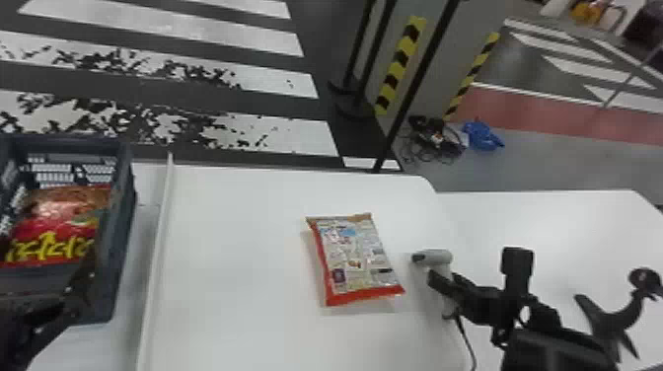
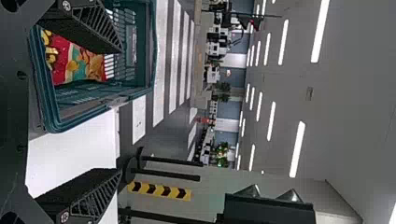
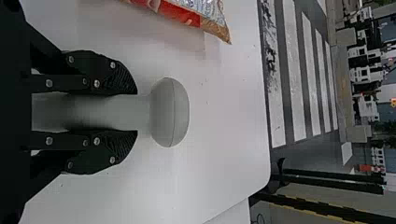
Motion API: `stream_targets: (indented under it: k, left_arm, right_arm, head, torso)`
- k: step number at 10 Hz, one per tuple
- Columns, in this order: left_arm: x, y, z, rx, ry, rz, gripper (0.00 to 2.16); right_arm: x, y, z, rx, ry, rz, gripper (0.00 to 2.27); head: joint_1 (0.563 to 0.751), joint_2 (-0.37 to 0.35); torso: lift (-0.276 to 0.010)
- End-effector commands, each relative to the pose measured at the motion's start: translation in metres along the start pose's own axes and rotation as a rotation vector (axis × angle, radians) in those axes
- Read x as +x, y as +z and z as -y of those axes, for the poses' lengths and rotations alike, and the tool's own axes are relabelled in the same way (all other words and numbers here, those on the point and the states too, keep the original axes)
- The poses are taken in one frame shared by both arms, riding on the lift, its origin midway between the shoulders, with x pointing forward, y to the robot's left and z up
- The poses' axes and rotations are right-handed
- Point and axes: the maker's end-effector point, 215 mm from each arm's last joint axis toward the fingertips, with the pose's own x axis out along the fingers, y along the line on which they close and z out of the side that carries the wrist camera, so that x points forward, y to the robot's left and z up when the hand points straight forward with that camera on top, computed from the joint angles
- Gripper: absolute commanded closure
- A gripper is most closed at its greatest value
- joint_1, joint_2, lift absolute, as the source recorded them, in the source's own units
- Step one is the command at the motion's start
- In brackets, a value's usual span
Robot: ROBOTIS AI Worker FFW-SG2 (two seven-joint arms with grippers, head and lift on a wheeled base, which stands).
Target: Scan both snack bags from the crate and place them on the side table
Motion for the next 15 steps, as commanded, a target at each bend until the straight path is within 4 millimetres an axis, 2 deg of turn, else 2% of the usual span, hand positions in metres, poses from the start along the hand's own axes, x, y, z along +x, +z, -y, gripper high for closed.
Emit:
stream_targets:
  k: [1, 2, 3, 4, 5, 6, 7, 9, 10, 12, 14, 15]
  left_arm:
    - [0.001, 0.0, 0.0, 0.001, 0.0, 0.0, 0.09]
    - [0.0, -0.001, 0.0, 0.001, 0.001, -0.001, 0.09]
    - [0.0, -0.001, 0.0, 0.001, 0.001, -0.001, 0.09]
    - [0.001, 0.0, 0.001, 0.002, 0.0, 0.0, 0.09]
    - [0.001, 0.0, 0.001, 0.001, 0.0, 0.001, 0.09]
    - [0.001, 0.0, 0.002, 0.002, -0.001, 0.0, 0.09]
    - [0.0, -0.001, 0.002, 0.0, 0.0, -0.001, 0.09]
    - [0.0, -0.001, 0.003, 0.0, 0.0, -0.001, 0.09]
    - [0.0, -0.001, 0.003, 0.001, 0.0, -0.001, 0.09]
    - [0.001, 0.001, 0.002, 0.003, 0.001, 0.002, 0.09]
    - [0.0, 0.0, 0.003, 0.003, 0.001, 0.0, 0.09]
    - [0.0, 0.0, 0.002, 0.004, 0.001, 0.0, 0.09]
  right_arm:
    - [0.0, 0.001, 0.001, -0.003, -0.003, 0.003, 2.25]
    - [-0.001, 0.001, 0.003, -0.003, -0.009, 0.007, 1.96]
    - [-0.001, -0.002, 0.002, 0.0, -0.01, 0.004, 1.14]
    - [-0.002, -0.003, 0.003, -0.004, -0.012, 0.002, 0.56]
    - [-0.002, -0.002, 0.004, -0.01, -0.015, 0.008, 0.3]
    - [-0.004, 0.0, 0.008, -0.014, -0.03, 0.013, 0.16]
    - [-0.008, 0.002, 0.012, -0.008, -0.04, 0.021, 0.12]
    - [-0.026, 0.021, 0.021, 0.02, -0.079, 0.079, 0.12]
    - [-0.036, 0.024, 0.019, 0.066, -0.073, 0.091, 0.12]
    - [-0.057, 0.026, 0.001, 0.179, -0.007, 0.093, 0.12]
    - [-0.068, 0.017, -0.034, 0.327, 0.109, 0.043, 0.12]
    - [-0.066, 0.011, -0.052, 0.378, 0.165, 0.01, 0.12]
  head:
    - [0.695, -0.35]
    - [0.695, -0.35]
    - [0.695, -0.35]
    - [0.695, -0.35]
    - [0.695, -0.35]
    - [0.695, -0.35]
    - [0.695, -0.35]
    - [0.695, -0.35]
    - [0.695, -0.35]
    - [0.695, -0.35]
    - [0.695, -0.35]
    - [0.695, -0.35]
  torso:
    - [-0.098]
    - [-0.098]
    - [-0.098]
    - [-0.098]
    - [-0.098]
    - [-0.098]
    - [-0.098]
    - [-0.098]
    - [-0.098]
    - [-0.098]
    - [-0.098]
    - [-0.098]
